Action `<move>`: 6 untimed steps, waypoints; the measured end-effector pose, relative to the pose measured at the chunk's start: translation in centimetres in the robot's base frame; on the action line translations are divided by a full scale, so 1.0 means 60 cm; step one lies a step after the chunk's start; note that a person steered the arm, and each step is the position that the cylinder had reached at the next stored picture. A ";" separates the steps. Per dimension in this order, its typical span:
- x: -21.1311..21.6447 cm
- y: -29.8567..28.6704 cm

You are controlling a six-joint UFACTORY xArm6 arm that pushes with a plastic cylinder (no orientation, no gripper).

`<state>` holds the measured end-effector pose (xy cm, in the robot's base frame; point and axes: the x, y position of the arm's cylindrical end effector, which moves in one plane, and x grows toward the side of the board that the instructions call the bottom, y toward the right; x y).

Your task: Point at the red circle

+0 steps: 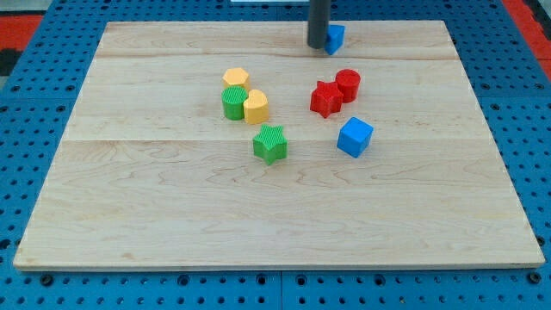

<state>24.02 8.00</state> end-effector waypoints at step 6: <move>0.126 0.087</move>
